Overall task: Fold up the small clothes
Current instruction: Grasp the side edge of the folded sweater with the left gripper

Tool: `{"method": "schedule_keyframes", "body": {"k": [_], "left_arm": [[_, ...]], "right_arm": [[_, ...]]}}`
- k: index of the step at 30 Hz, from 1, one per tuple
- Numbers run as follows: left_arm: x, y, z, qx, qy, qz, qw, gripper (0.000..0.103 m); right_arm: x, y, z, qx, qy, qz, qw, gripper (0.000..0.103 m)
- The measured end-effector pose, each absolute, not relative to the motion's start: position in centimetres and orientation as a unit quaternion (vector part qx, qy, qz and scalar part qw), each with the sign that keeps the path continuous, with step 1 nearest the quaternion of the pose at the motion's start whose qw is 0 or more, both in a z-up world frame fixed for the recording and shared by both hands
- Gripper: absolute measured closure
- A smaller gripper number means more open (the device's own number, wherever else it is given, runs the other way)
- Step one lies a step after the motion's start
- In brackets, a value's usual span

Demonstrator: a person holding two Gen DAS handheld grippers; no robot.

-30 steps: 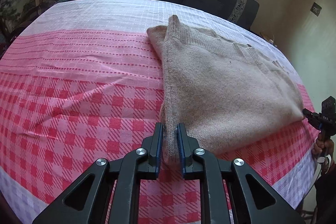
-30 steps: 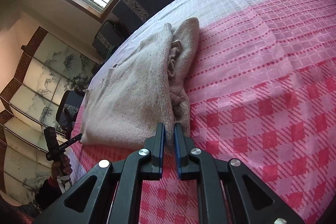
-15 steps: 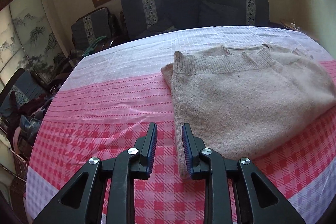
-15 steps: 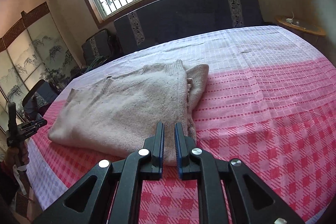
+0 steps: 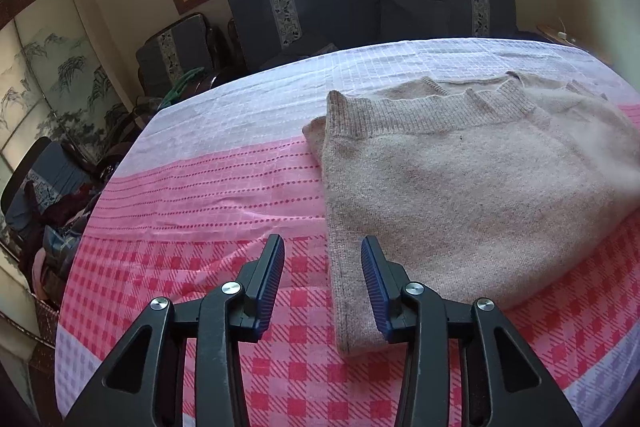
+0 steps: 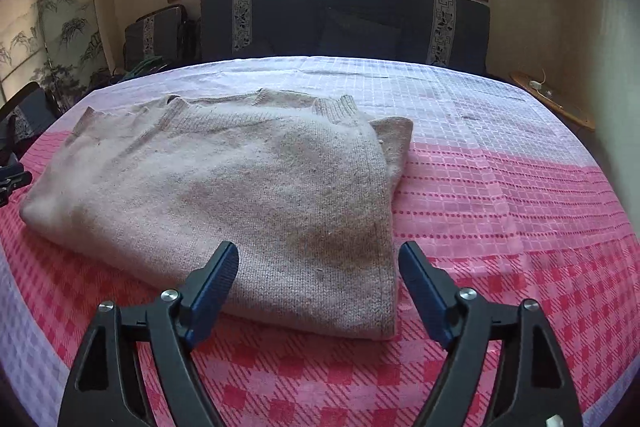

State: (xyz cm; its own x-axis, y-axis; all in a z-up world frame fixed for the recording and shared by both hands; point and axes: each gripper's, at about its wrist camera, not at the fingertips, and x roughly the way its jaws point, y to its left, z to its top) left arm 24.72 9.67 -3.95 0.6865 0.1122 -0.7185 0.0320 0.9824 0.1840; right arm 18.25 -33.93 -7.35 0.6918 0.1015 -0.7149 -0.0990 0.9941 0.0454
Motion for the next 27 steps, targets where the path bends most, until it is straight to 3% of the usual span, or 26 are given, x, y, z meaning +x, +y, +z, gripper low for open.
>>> {"method": "schedule_keyframes", "body": {"k": [4,6,18,27], "left_arm": [[25.7,12.8,-4.0,-0.011,0.409,-0.019,0.912,0.060],[26.2,14.4,-4.3,-0.064,0.419,-0.040,0.905,0.061],[32.5,18.6,-7.4,-0.247,0.453,-0.198,0.833,0.062],[37.5,19.8,-9.8,-0.318,0.460,-0.281,0.780,0.064]], "right_arm": [[18.4,-34.8,-7.7,0.038,0.393,0.087,0.915,0.018],[18.5,-35.4,-7.9,0.063,0.395,0.095,0.911,0.024],[18.7,-35.8,-7.9,0.084,0.398,0.109,0.907,0.023],[18.9,-36.0,-8.0,0.092,0.398,0.100,0.907,0.023]]}}
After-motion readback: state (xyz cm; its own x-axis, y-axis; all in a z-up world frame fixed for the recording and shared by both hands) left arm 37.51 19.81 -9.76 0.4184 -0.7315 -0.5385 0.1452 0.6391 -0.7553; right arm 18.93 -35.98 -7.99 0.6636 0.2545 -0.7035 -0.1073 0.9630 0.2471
